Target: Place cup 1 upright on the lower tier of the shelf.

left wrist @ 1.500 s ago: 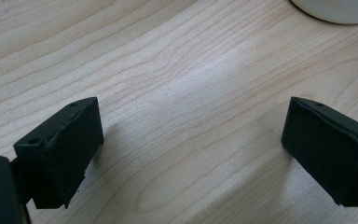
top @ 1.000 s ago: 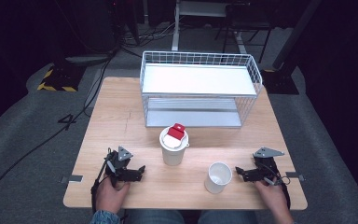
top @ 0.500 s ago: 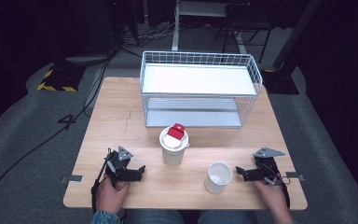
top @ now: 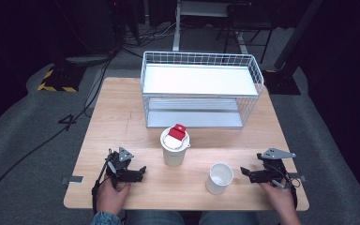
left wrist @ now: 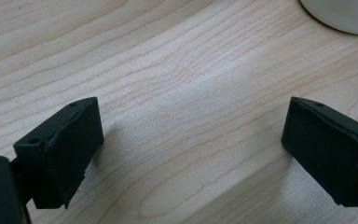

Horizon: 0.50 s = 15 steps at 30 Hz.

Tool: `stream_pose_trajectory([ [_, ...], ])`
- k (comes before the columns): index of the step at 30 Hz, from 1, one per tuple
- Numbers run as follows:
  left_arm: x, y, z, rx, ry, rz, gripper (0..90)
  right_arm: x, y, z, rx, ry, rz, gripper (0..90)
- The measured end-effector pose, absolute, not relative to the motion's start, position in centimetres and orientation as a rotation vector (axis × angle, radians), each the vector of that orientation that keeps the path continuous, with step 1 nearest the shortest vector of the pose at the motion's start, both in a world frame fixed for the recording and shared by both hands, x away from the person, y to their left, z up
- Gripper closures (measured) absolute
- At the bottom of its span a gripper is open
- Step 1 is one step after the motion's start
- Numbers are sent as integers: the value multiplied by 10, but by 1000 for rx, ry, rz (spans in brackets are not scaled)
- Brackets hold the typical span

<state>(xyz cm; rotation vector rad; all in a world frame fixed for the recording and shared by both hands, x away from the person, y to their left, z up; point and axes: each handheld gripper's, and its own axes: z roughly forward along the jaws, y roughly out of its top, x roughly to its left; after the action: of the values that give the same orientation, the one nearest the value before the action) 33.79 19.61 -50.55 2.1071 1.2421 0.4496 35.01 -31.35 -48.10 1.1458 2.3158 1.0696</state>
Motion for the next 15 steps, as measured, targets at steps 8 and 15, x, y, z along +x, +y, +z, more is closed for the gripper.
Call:
stream_pose_trajectory([
  [8,338,196,-506,2105,1243,447,61,327,-311,-466,1066,2348,1120,59],
  [15,338,196,-506,2105,1243,447,61,308,-306,-453,1006,2386,1149,75],
])
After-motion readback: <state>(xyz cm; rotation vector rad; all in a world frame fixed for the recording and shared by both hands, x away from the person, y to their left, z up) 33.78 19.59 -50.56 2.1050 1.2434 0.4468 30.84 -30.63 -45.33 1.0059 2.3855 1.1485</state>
